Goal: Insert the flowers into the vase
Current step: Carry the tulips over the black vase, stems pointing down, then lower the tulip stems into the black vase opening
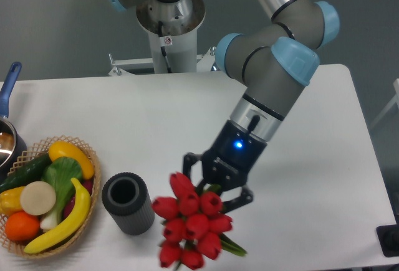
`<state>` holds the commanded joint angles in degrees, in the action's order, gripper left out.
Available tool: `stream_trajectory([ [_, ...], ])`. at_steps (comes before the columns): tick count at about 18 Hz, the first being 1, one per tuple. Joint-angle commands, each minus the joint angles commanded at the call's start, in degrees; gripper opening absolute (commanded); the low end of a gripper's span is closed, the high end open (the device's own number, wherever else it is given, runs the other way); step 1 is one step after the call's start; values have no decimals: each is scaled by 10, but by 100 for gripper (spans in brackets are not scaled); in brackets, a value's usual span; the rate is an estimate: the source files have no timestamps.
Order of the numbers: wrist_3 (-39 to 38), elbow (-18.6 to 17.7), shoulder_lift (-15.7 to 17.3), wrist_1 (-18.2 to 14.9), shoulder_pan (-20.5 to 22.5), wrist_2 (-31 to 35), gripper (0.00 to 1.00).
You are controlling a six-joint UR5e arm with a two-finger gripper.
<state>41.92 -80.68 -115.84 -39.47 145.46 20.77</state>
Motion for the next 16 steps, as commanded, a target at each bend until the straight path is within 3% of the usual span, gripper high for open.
stream_trajectory([
  [3,3,4,2,9,-3,-24,6],
  [6,23,-10,32,9,-17,-25,7],
  [11,36,-15,37,12,-41,-27,7],
  [16,84,-62,46,12,-52,-45,7],
])
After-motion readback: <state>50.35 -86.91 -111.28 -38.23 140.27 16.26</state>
